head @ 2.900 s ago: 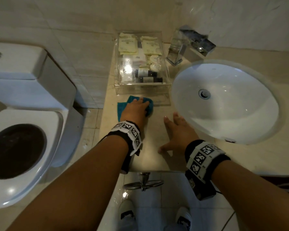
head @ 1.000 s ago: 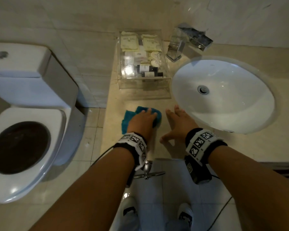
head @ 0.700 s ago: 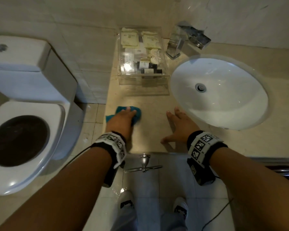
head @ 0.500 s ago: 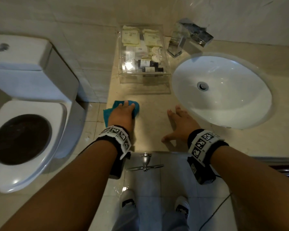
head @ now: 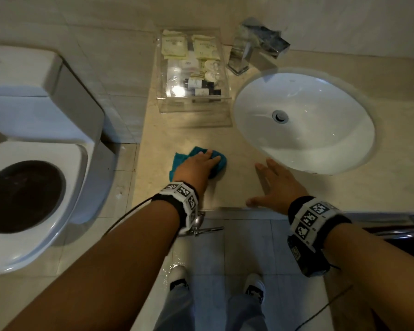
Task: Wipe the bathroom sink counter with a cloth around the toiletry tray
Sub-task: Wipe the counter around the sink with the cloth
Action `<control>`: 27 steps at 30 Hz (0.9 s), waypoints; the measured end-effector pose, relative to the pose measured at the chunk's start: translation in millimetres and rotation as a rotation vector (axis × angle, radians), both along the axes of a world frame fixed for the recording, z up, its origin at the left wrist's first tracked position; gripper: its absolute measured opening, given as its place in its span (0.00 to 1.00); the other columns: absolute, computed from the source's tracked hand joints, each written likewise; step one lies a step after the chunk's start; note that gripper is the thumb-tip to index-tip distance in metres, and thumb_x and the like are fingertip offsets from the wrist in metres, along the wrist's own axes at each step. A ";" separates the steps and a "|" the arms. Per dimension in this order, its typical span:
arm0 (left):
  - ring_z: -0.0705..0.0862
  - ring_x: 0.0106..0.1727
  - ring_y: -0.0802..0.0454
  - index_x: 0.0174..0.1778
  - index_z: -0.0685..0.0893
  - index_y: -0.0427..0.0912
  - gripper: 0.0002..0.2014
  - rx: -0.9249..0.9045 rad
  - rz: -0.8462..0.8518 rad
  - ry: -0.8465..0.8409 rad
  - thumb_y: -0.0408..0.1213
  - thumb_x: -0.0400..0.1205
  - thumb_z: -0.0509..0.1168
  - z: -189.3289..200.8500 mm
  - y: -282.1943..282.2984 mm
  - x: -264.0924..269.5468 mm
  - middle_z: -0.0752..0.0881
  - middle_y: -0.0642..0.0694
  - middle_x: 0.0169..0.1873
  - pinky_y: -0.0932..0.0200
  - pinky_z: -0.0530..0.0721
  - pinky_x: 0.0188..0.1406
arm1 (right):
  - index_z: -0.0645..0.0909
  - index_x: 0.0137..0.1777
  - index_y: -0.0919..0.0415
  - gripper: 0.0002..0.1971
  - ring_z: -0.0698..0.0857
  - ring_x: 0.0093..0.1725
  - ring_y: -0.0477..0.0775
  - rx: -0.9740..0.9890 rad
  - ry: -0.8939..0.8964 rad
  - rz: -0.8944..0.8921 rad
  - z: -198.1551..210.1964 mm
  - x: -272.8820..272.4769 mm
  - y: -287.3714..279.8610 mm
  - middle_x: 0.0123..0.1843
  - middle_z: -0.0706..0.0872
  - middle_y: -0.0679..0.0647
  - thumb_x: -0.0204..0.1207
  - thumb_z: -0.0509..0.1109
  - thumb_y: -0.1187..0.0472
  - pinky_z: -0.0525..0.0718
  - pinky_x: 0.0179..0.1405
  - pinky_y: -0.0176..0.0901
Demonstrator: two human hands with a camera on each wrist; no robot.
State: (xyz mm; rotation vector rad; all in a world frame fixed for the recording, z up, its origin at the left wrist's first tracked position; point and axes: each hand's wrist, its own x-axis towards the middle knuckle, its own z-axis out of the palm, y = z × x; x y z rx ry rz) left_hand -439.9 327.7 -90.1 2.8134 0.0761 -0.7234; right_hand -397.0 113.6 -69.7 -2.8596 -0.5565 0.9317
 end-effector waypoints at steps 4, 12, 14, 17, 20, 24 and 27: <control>0.52 0.83 0.41 0.83 0.53 0.50 0.28 0.001 0.006 -0.026 0.34 0.88 0.52 2.7 -36.7 17.4 0.49 0.44 0.84 0.39 0.56 0.79 | 0.42 0.83 0.47 0.59 0.43 0.84 0.54 0.003 -0.027 -0.008 -11.9 1.8 -7.6 0.85 0.38 0.48 0.59 0.74 0.31 0.53 0.83 0.53; 0.53 0.83 0.45 0.83 0.56 0.51 0.29 -0.054 -0.155 -0.055 0.36 0.86 0.58 -0.6 -91.1 1.5 0.51 0.47 0.84 0.42 0.55 0.79 | 0.44 0.83 0.52 0.56 0.46 0.84 0.56 0.043 -0.079 0.002 -24.6 6.1 -9.4 0.85 0.42 0.52 0.63 0.73 0.34 0.55 0.82 0.56; 0.57 0.82 0.46 0.82 0.58 0.51 0.28 -0.034 -0.021 -0.104 0.32 0.86 0.56 0.3 -65.5 -4.7 0.53 0.46 0.84 0.46 0.59 0.80 | 0.42 0.83 0.54 0.60 0.45 0.84 0.57 0.034 -0.060 0.029 -24.0 7.0 -10.2 0.85 0.41 0.54 0.60 0.73 0.30 0.53 0.83 0.57; 0.54 0.83 0.45 0.83 0.56 0.50 0.30 -0.005 0.287 -0.073 0.30 0.86 0.55 2.9 -20.4 -14.5 0.51 0.46 0.84 0.47 0.58 0.80 | 0.40 0.83 0.55 0.62 0.43 0.84 0.57 0.020 -0.043 0.039 -24.6 7.6 -11.3 0.85 0.39 0.53 0.59 0.72 0.29 0.52 0.83 0.58; 0.52 0.84 0.42 0.84 0.52 0.51 0.32 0.056 0.349 -0.022 0.29 0.85 0.55 1.5 -11.9 -14.4 0.48 0.45 0.84 0.42 0.61 0.79 | 0.39 0.83 0.54 0.62 0.42 0.84 0.57 0.008 -0.052 0.039 -26.3 8.2 -10.4 0.85 0.39 0.53 0.59 0.72 0.28 0.54 0.82 0.59; 0.57 0.82 0.43 0.82 0.56 0.54 0.28 0.081 0.186 -0.100 0.36 0.86 0.55 -4.7 -63.4 2.2 0.52 0.49 0.84 0.42 0.68 0.74 | 0.41 0.83 0.55 0.62 0.45 0.84 0.57 0.009 -0.071 0.030 -32.0 9.0 -8.3 0.85 0.41 0.54 0.57 0.71 0.27 0.55 0.82 0.59; 0.57 0.82 0.43 0.82 0.56 0.54 0.29 0.028 -0.023 -0.120 0.43 0.85 0.58 -10.8 -108.6 8.5 0.53 0.48 0.84 0.45 0.63 0.75 | 0.46 0.83 0.54 0.57 0.49 0.84 0.57 0.073 -0.090 0.013 -31.1 9.0 -8.4 0.85 0.46 0.55 0.61 0.71 0.31 0.57 0.81 0.60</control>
